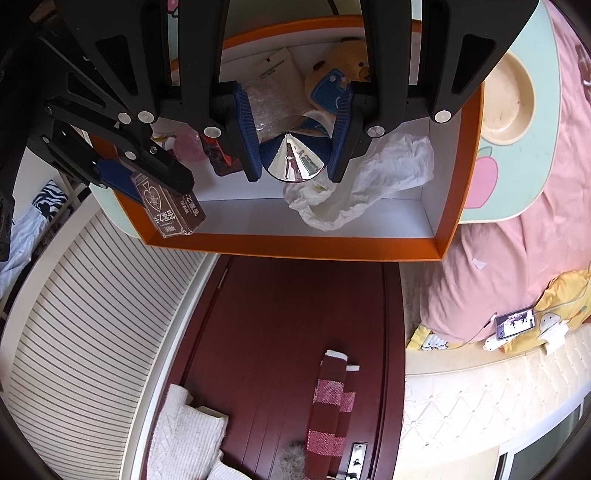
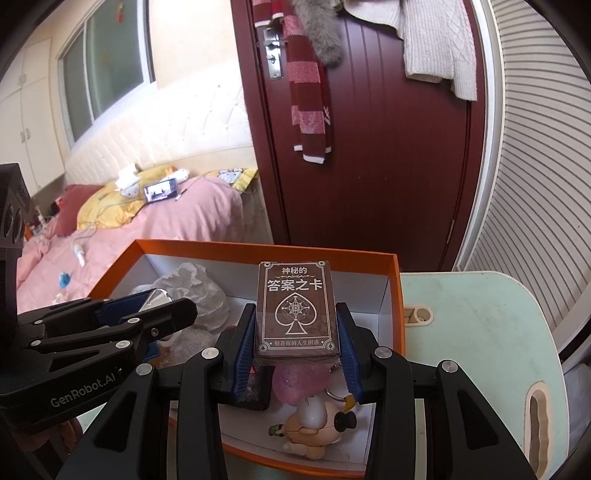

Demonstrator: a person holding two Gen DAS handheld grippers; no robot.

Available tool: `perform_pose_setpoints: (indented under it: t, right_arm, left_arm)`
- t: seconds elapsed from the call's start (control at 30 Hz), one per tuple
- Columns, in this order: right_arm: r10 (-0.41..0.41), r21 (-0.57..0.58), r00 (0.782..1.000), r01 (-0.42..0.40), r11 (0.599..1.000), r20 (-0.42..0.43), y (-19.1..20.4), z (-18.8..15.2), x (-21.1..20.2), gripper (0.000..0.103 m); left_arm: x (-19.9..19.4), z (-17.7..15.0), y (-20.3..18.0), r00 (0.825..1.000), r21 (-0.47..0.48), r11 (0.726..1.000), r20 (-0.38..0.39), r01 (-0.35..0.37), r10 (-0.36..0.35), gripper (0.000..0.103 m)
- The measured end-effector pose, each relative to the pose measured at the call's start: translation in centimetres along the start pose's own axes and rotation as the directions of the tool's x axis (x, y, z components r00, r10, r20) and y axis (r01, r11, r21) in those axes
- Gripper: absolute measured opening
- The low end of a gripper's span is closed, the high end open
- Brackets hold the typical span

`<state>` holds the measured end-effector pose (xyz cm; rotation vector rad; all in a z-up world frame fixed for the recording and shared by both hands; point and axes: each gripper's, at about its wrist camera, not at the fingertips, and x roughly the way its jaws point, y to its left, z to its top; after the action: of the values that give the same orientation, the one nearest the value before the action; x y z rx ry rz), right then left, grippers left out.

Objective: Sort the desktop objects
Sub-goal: 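Open the left tool to drop the metal cone into the orange box, then lower the card box into the orange box and open the right tool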

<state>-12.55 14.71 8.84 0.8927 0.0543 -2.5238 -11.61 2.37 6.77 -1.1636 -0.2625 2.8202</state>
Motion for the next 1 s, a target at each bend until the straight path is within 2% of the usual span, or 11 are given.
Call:
perform_pose_setpoints:
  t: [0.17, 0.27, 0.37, 1.0]
  right_arm:
    - [-0.016, -0.015, 1.0, 0.016, 1.0, 0.0, 0.2, 0.0, 0.1, 0.04]
    - [-0.032, -0.029, 0.999, 0.032, 0.999, 0.001, 0.4, -0.1, 0.2, 0.04]
    - [-0.048, -0.044, 0.999, 0.048, 0.998, 0.001, 0.6, -0.2, 0.3, 0.04]
    - [-0.052, -0.054, 0.999, 0.052, 0.997, 0.001, 0.8, -0.5, 0.4, 0.04]
  left_arm:
    - [0.3, -0.1, 0.1, 1.0, 0.0, 1.0, -0.003, -0.028, 0.028, 0.039]
    - [0.8, -0.3, 0.4, 0.998, -0.009, 0.998, -0.035, -0.055, 0.055, 0.039]
    - [1.2, -0.6, 0.0, 0.995, 0.026, 0.996, -0.046, -0.083, 0.085, 0.039]
    - [1.0, -0.9, -0.2, 0.995, 0.047, 0.995, -0.043, -0.091, 0.093, 0.039]
